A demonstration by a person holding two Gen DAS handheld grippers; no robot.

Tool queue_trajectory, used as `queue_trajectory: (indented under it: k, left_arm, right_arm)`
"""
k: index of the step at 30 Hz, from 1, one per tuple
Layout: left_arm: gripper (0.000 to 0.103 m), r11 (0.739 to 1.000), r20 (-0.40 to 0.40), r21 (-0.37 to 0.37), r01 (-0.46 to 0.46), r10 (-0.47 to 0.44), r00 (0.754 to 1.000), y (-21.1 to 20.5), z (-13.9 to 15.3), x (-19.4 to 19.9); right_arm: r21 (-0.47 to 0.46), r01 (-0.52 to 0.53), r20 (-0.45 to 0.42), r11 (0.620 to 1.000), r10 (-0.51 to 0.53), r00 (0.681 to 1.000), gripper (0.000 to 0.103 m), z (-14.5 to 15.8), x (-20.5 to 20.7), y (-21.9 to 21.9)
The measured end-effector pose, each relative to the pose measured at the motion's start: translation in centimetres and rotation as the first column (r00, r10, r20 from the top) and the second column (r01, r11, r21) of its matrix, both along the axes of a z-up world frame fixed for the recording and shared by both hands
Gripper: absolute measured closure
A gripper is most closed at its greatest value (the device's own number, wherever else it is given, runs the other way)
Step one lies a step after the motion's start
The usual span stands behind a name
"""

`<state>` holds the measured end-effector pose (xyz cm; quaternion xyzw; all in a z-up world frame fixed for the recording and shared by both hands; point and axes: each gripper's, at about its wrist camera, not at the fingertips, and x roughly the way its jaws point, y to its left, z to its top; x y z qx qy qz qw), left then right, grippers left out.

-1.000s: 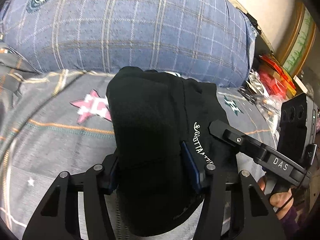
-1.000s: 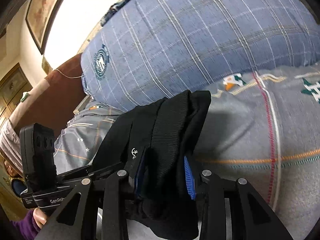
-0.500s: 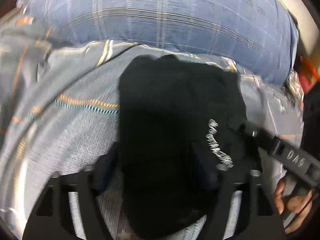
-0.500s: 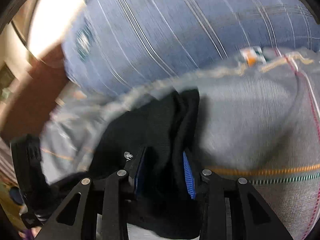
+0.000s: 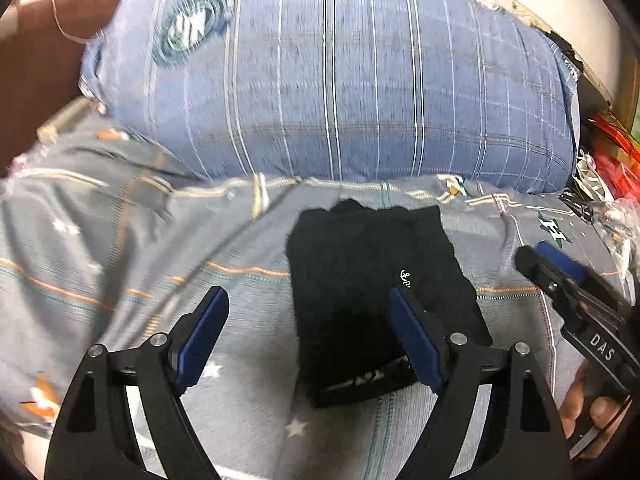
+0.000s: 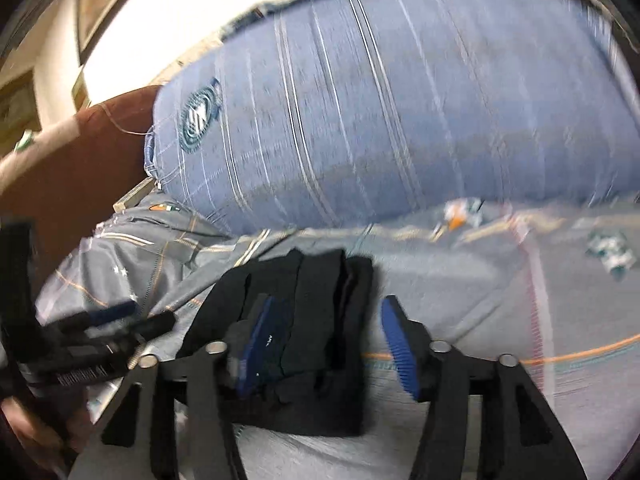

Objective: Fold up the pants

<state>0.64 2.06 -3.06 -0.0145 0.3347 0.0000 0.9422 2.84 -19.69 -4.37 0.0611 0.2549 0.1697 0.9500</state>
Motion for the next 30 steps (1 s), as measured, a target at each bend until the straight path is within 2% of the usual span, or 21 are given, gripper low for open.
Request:
queue_trajectory:
  k: [3, 5, 9, 11, 13, 16, 18, 24, 30]
  left_arm:
    - [0.02, 0.998, 0.055, 0.062, -0.019, 0.015, 0.998, 0.4, 1.3, -2.1]
    - [0.019, 0.995, 0.084, 0.099, -0.023, 0.015, 0.996, 0.7, 1.8, -3.4]
    - [0.019, 0.989, 0.118, 0.139, -0.048, 0.032, 0.992, 1.3, 2.7, -5.6]
    - [0.019, 0.985, 0.142, 0.16, -0.069, 0.046, 0.989, 1.7, 3.3, -6.5]
    - [0.019, 0.983, 0.163, 0.163, -0.079, 0.052, 0.985, 2.3, 3.9, -7.4]
    - [0.018, 0.985, 0.181, 0.151, -0.084, 0.056, 0.982, 3.1, 4.3, -8.2]
    - [0.018, 0.985, 0.192, 0.149, -0.092, 0.063, 0.979, 3.6, 4.4, -8.8]
    - [0.018, 0.984, 0.194, 0.142, -0.105, 0.076, 0.978, 4.9, 4.2, -9.3]
    - [0.018, 0.983, 0.187, 0.151, -0.108, 0.079, 0.979, 5.7, 3.8, -9.8]
  right_arm:
    - [-0.055, 0.051, 0.08, 0.997, -0.046, 0.996, 0.04, 1.0, -3.2, 0.0]
    - [-0.06, 0.072, 0.092, 0.996, -0.066, 0.994, 0.036, 0.9, -5.3, 0.1]
    - [-0.019, 0.084, 0.035, 0.996, -0.083, 0.996, 0.036, 0.8, -8.6, 0.1]
    - [-0.06, 0.093, 0.031, 0.994, -0.091, 0.995, 0.035, 1.4, -9.5, 0.7]
    - [-0.098, 0.093, 0.033, 0.991, -0.091, 0.995, 0.035, 2.7, -9.9, 1.7]
    - [-0.082, 0.079, 0.043, 0.994, -0.075, 0.996, 0.027, 4.4, -10.6, 2.9]
    - [-0.09, 0.069, 0.052, 0.994, -0.064, 0.997, 0.025, 4.9, -11.0, 3.8]
    - [-0.196, 0.021, 0.061, 0.98, -0.01, 0.998, 0.025, 5.2, -12.1, 7.3]
    - [-0.22, -0.007, 0.046, 0.975, 0.018, 0.999, 0.025, 5.2, -12.1, 9.0]
